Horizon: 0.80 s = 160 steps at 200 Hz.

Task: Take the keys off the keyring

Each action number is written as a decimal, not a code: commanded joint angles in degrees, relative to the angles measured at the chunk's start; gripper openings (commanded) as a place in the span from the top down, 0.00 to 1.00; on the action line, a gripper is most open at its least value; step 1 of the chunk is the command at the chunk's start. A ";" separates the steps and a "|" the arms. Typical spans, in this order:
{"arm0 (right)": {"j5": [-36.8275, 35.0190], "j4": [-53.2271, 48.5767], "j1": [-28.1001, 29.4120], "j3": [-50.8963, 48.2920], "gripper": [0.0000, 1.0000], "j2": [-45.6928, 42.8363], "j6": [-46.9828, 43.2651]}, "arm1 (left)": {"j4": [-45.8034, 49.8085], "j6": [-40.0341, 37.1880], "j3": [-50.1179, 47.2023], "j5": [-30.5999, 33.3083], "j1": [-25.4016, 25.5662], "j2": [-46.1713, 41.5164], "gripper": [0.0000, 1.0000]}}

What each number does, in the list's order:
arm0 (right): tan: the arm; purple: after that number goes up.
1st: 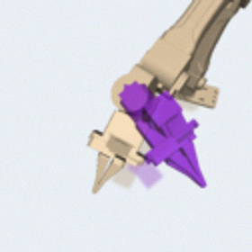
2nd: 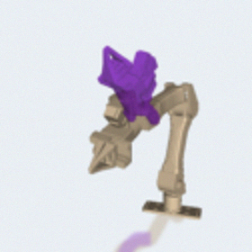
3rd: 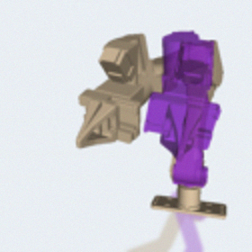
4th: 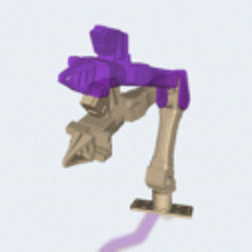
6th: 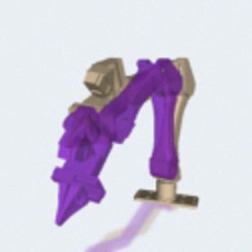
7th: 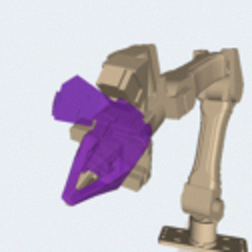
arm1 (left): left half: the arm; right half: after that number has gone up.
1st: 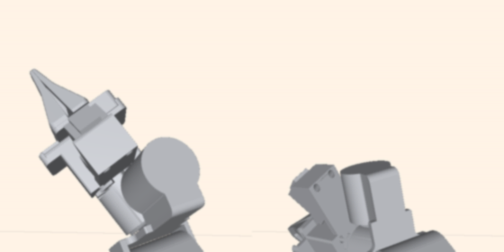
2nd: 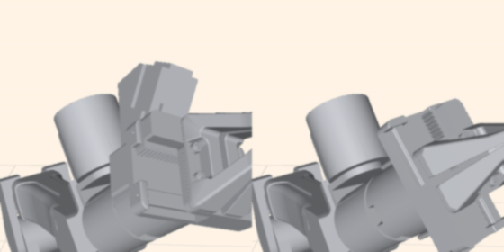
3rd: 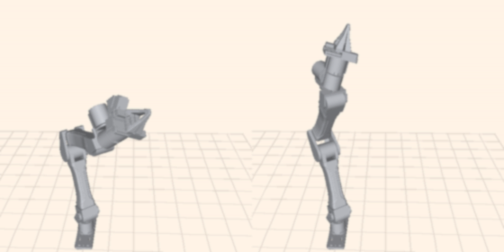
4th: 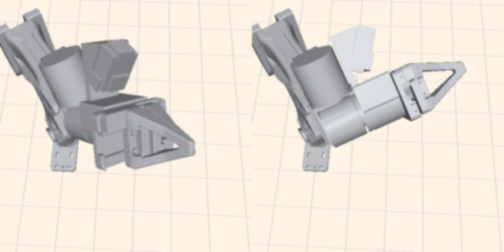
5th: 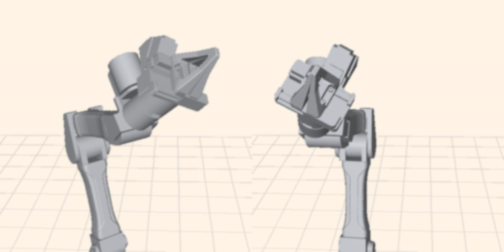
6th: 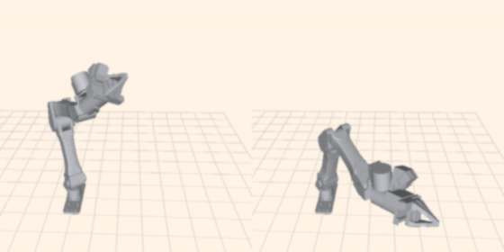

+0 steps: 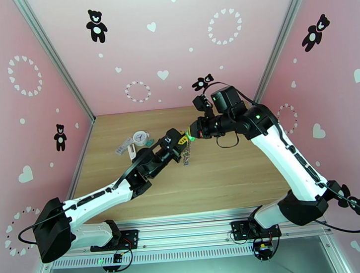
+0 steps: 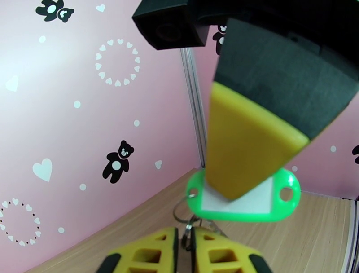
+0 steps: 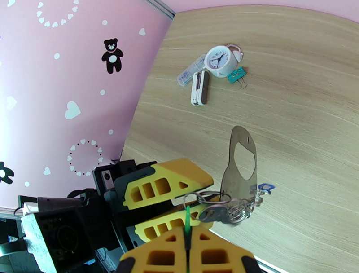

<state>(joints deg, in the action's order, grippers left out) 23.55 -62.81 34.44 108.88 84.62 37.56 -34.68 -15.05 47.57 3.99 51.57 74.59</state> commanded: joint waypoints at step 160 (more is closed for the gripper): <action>9.50 7.13 -6.40 -8.94 0.53 -10.23 -15.78 | 0.14 -2.90 1.90 -5.98 0.20 -2.54 1.00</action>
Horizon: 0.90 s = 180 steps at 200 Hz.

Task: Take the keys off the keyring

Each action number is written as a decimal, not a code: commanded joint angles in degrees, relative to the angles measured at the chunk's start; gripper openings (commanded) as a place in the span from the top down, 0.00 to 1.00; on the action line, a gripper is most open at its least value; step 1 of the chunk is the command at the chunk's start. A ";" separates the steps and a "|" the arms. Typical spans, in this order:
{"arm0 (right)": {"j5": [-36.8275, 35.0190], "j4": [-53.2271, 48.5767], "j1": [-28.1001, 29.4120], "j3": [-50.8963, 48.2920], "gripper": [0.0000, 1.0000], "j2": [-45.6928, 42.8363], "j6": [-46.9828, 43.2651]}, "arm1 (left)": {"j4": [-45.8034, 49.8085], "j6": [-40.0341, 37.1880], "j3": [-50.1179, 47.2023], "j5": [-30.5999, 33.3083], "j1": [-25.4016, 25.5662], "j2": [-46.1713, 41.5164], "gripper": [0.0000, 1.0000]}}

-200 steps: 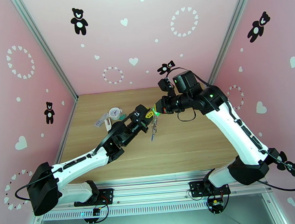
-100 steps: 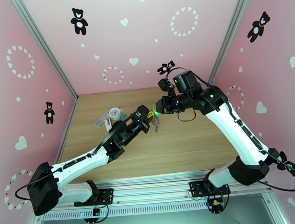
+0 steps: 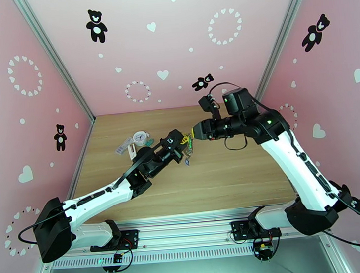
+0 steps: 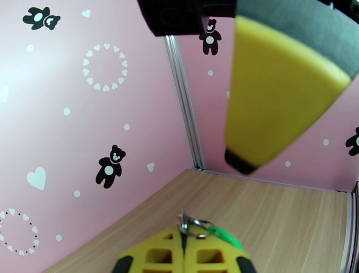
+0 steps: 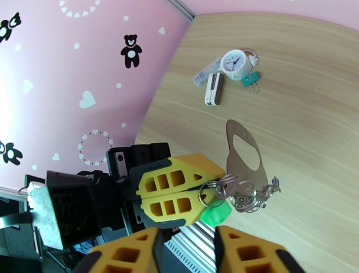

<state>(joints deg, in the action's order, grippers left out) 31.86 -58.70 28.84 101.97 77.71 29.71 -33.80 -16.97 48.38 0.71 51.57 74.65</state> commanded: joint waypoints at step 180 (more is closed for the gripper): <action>-20.92 26.99 5.77 -23.89 0.40 -10.29 -35.66 | 9.89 -1.22 5.00 -5.19 0.28 -3.22 1.00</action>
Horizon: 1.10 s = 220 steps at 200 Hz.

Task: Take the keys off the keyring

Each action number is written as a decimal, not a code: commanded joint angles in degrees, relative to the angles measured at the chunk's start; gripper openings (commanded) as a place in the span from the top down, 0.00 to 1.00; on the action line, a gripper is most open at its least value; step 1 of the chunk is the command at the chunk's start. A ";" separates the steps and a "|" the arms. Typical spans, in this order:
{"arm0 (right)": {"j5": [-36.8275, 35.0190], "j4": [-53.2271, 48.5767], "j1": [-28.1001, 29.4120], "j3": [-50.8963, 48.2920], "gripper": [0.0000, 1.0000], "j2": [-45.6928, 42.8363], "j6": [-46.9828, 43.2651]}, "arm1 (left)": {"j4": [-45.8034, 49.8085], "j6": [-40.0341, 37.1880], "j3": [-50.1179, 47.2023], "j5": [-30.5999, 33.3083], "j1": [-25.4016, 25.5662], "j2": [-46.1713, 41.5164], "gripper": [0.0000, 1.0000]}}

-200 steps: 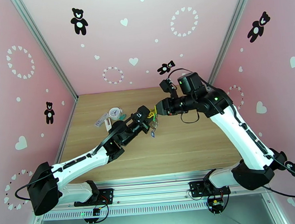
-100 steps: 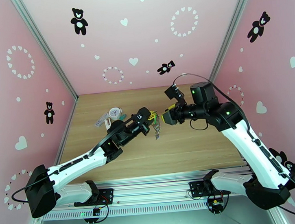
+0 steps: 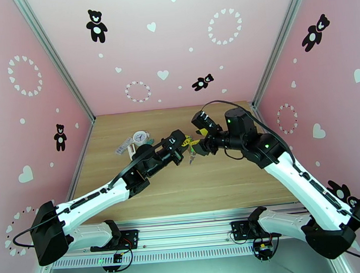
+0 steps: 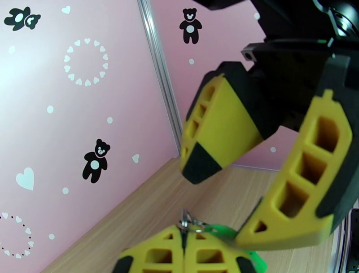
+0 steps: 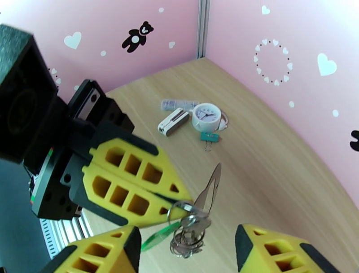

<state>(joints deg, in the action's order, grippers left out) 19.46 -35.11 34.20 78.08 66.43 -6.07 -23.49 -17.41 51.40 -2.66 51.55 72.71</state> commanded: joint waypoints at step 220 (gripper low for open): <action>41.51 10.61 -18.75 -5.41 0.58 0.72 20.72 | -11.27 4.13 -2.21 -7.05 0.39 -3.01 1.00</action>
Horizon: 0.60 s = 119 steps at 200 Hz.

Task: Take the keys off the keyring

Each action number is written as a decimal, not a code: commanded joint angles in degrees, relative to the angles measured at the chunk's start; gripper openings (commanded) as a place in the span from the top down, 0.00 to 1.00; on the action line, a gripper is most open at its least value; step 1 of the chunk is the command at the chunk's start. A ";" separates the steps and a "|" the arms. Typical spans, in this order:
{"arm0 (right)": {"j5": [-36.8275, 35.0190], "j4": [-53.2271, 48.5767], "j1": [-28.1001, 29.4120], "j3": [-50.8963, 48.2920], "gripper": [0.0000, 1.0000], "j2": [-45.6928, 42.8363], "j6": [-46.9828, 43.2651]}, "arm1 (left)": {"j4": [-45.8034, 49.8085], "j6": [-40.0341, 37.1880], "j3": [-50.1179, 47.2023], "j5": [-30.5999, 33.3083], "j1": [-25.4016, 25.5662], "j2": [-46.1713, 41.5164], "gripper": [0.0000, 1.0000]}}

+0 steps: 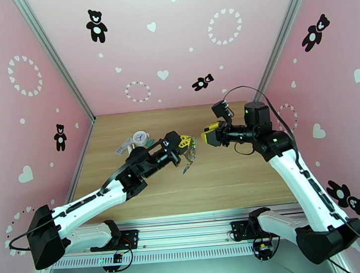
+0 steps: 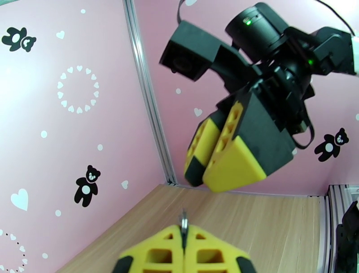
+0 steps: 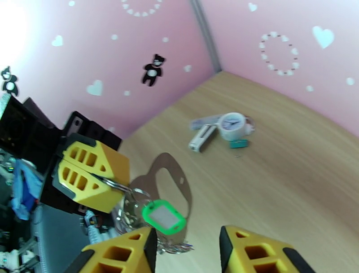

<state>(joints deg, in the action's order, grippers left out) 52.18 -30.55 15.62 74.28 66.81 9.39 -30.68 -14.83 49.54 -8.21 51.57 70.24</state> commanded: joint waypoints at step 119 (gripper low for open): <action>11.61 14.49 2.95 -2.96 0.59 2.06 11.18 | -4.74 1.42 0.57 -2.03 0.33 0.40 1.00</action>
<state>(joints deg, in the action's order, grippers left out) 61.95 -16.16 17.65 69.34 67.29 21.02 -32.62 -13.87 49.54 -8.84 51.57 70.35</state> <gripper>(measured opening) 0.420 0.049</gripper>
